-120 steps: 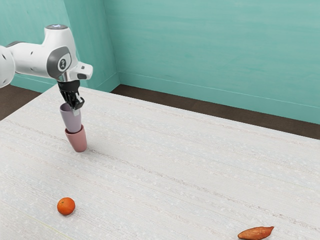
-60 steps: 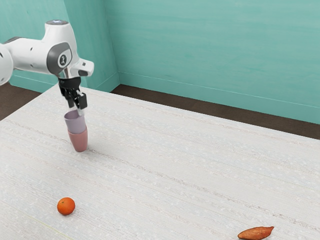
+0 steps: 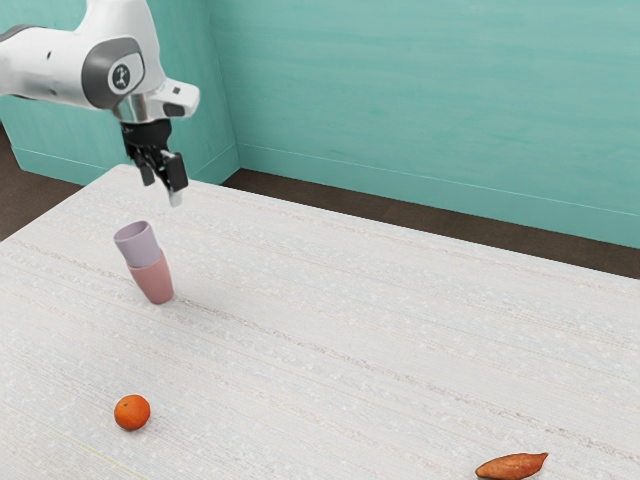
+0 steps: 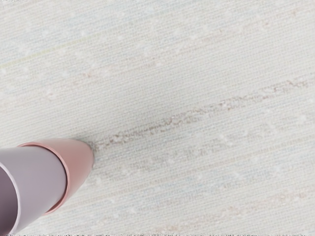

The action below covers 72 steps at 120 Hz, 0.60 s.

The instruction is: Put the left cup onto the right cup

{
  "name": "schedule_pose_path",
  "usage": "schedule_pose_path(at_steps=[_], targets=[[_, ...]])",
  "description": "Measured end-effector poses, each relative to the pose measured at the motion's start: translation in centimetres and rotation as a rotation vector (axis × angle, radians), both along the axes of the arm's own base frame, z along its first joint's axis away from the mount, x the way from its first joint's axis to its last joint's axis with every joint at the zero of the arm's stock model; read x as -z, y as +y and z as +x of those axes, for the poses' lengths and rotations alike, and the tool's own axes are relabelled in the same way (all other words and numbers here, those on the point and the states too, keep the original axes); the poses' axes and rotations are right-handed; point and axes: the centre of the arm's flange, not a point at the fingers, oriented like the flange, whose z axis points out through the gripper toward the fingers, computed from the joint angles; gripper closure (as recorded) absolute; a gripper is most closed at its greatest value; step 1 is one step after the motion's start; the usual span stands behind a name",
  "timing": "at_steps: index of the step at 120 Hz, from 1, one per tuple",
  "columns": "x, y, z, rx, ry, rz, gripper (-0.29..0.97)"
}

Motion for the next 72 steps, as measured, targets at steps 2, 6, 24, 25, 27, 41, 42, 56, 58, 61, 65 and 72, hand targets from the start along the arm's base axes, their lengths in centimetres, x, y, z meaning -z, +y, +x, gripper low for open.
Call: schedule_pose_path(at_steps=[2, 6, 24, 25, 27, 41, 42, 56, 58, 61, 65, 72], targets=[[-0.2, -0.3, -0.1, 0.001, 0.002, -0.002, 0.02], [-0.7, -0.9, -0.4, 0.002, 0.004, -0.006, 0.02], [-2.7, -3.6, -1.9, 0.005, 0.018, -0.021, 0.01], [-2.8, -3.7, -2.0, 0.004, 0.019, -0.021, 0.01], [-3.0, -4.0, -2.1, 0.004, 0.021, -0.023, 0.01], [-4.3, -6.0, -3.3, -0.001, 0.033, -0.03, 0.0], [-4.4, -6.2, -3.3, -0.002, 0.034, -0.03, 0.0], [-4.9, -8.1, -4.0, -0.009, 0.05, -0.033, 0.0], [-5.0, -8.4, -4.1, -0.01, 0.052, -0.033, 0.0], [-5.0, -8.7, -4.2, -0.011, 0.055, -0.033, 0.0], [-5.0, -9.2, -4.2, -0.013, 0.058, -0.032, 0.0], [-5.0, -9.8, -4.3, -0.017, 0.064, -0.032, 0.0]])
